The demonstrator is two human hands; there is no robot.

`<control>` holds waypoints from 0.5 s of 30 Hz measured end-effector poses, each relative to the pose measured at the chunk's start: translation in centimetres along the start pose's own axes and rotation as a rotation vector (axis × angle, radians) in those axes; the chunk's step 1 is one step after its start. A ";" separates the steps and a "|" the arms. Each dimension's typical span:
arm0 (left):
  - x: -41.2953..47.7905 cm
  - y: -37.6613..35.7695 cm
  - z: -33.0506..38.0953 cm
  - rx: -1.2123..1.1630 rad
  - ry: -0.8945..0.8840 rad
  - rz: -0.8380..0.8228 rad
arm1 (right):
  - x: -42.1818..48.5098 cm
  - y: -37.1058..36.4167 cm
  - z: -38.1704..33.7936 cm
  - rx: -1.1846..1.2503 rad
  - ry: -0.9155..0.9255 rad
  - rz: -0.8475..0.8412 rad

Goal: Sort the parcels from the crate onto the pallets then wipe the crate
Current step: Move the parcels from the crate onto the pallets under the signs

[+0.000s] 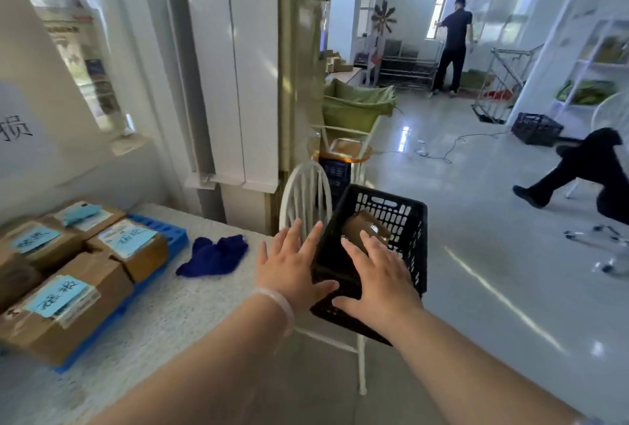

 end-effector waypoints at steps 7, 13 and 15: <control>4.8 -4.4 8.0 -0.024 -0.067 -0.047 | 0.8 0.5 10.7 0.040 -0.118 -0.003; 9.7 -6.7 9.5 -0.011 -0.077 -0.083 | 3.7 -1.5 14.8 0.108 -0.181 -0.045; 11.7 -7.8 9.4 -0.016 -0.077 -0.100 | 5.3 -2.4 15.6 0.113 -0.191 -0.065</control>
Point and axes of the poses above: each hand's wrist, its own x-axis towards the middle knuckle, its own y-axis out of the back of the hand, z = x × y, the point moved 10 cm from there along x, towards the middle knuckle, and after that the axes turned 3 degrees about -x, right-handed, at the moved point
